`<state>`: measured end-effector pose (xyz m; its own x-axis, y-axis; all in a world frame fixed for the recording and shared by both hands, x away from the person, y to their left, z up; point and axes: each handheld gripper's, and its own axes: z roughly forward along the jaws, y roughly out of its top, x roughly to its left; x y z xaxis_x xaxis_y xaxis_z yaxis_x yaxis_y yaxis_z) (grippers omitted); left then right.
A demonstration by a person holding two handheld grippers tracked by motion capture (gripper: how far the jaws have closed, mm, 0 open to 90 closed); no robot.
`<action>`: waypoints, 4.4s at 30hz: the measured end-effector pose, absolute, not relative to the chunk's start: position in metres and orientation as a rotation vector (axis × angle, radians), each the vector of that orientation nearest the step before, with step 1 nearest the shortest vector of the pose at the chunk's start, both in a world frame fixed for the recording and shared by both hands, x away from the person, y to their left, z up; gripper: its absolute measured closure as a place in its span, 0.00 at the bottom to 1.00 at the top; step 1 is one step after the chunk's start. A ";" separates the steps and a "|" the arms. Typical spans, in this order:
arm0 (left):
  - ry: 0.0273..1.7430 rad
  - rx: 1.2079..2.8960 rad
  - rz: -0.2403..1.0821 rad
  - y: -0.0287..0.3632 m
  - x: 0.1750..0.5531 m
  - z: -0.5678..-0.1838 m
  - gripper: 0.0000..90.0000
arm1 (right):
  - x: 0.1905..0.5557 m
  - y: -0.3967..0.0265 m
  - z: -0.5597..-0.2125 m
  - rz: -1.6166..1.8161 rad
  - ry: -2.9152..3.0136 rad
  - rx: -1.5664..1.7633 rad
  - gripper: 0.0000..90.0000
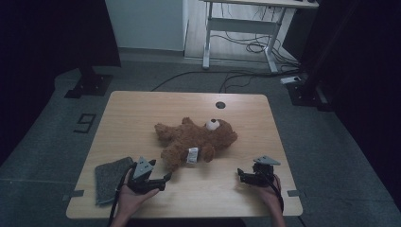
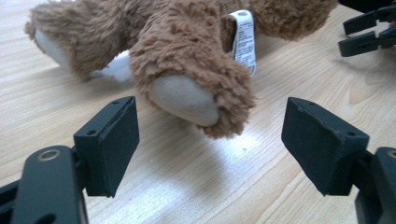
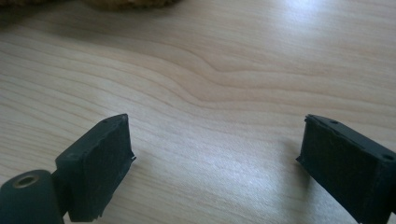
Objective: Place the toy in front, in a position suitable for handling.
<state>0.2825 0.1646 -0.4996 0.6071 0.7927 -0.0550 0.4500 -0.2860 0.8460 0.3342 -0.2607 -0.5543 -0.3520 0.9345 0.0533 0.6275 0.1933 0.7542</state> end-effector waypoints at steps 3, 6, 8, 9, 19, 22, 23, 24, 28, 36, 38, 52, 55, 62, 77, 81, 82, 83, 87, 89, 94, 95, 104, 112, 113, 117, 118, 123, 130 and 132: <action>1.009 1.918 0.471 0.166 0.282 -0.499 0.21 | 0.334 -0.260 -0.552 1.029 2.051 1.451 0.11; 1.017 1.917 0.464 0.166 0.282 -0.497 0.21 | 0.333 -0.260 -0.550 1.052 2.051 1.445 0.12; 1.029 1.915 0.452 0.165 0.283 -0.496 0.20 | 0.332 -0.261 -0.549 1.057 2.047 1.443 0.12; 1.030 1.914 0.445 0.165 0.282 -0.495 0.20 | 0.332 -0.261 -0.549 1.065 2.044 1.443 0.12; 1.004 1.916 0.433 0.156 0.288 -0.485 0.18 | 0.331 -0.261 -0.539 1.114 2.022 1.416 0.12; 1.003 1.931 0.425 0.152 0.290 -0.486 0.18 | 0.332 -0.259 -0.532 1.136 2.015 1.396 0.12; 1.004 1.935 0.422 0.151 0.291 -0.486 0.17 | 0.332 -0.259 -0.530 1.142 2.010 1.392 0.12; 1.007 1.936 0.420 0.150 0.292 -0.487 0.17 | 0.333 -0.259 -0.528 1.146 2.010 1.386 0.12; 1.016 1.934 0.413 0.148 0.296 -0.487 0.19 | 0.337 -0.259 -0.525 1.162 2.006 1.374 0.12; 1.039 1.954 0.446 0.141 0.312 -0.485 0.17 | 0.348 -0.252 -0.519 1.200 2.021 1.327 0.12; 1.047 1.949 0.447 0.141 0.313 -0.485 0.17 | 0.350 -0.251 -0.516 1.209 2.021 1.318 0.12; 1.098 1.954 0.421 0.141 0.335 -0.496 0.16 | 0.383 -0.227 -0.496 1.236 2.053 1.262 0.12; 1.106 1.944 0.421 0.142 0.337 -0.496 0.16 | 0.386 -0.222 -0.496 1.246 2.055 1.258 0.12; 1.103 1.949 0.385 0.140 0.343 -0.498 0.16 | 0.398 -0.215 -0.499 1.251 2.066 1.253 0.12; 1.156 1.978 0.357 0.128 0.356 -0.513 0.37 | 0.439 -0.194 -0.506 1.284 2.150 1.279 0.11; 1.146 1.979 0.360 0.129 0.356 -0.513 0.45 | 0.444 -0.197 -0.512 1.309 2.172 1.308 0.16; 1.141 1.979 0.364 0.130 0.356 -0.514 0.47 | 0.444 -0.197 -0.512 1.319 2.170 1.294 0.24; 1.141 1.979 0.364 0.130 0.356 -0.514 0.48 | 0.444 -0.197 -0.512 1.317 2.171 1.288 0.27; 1.142 1.972 0.369 0.130 0.357 -0.514 0.55 | 0.443 -0.198 -0.512 1.323 2.179 1.282 0.43; 1.146 1.967 0.377 0.130 0.357 -0.514 0.57 | 0.442 -0.197 -0.511 1.312 2.185 1.264 0.51; 1.114 1.929 0.466 0.131 0.352 -0.512 0.63 | 0.439 -0.198 -0.507 1.313 2.172 1.213 0.58; 1.114 1.929 0.466 0.131 0.352 -0.512 0.64 | 0.438 -0.198 -0.506 1.316 2.162 1.202 0.59; 1.065 1.940 0.474 0.132 0.351 -0.497 0.68 | 0.427 -0.203 -0.489 1.342 2.069 1.127 0.63; 1.027 1.953 0.486 0.129 0.348 -0.485 0.68 | 0.415 -0.212 -0.482 1.375 2.039 1.132 0.63; 1.027 1.953 0.486 0.129 0.348 -0.485 0.68 | 0.415 -0.212 -0.482 1.375 2.039 1.132 0.63; 0.997 1.948 0.518 0.127 0.344 -0.479 0.69 | 0.401 -0.220 -0.482 1.408 2.013 1.136 0.63; 0.992 1.950 0.519 0.126 0.344 -0.477 0.69 | 0.399 -0.221 -0.482 1.415 2.006 1.139 0.63; 0.981 1.941 0.523 0.126 0.342 -0.472 0.69 | 0.390 -0.224 -0.481 1.422 1.996 1.149 0.63; 0.969 1.943 0.505 0.130 0.339 -0.464 0.69 | 0.369 -0.223 -0.475 1.421 1.972 1.142 0.63; 0.967 1.945 0.500 0.130 0.338 -0.464 0.69 | 0.364 -0.223 -0.476 1.421 1.969 1.148 0.63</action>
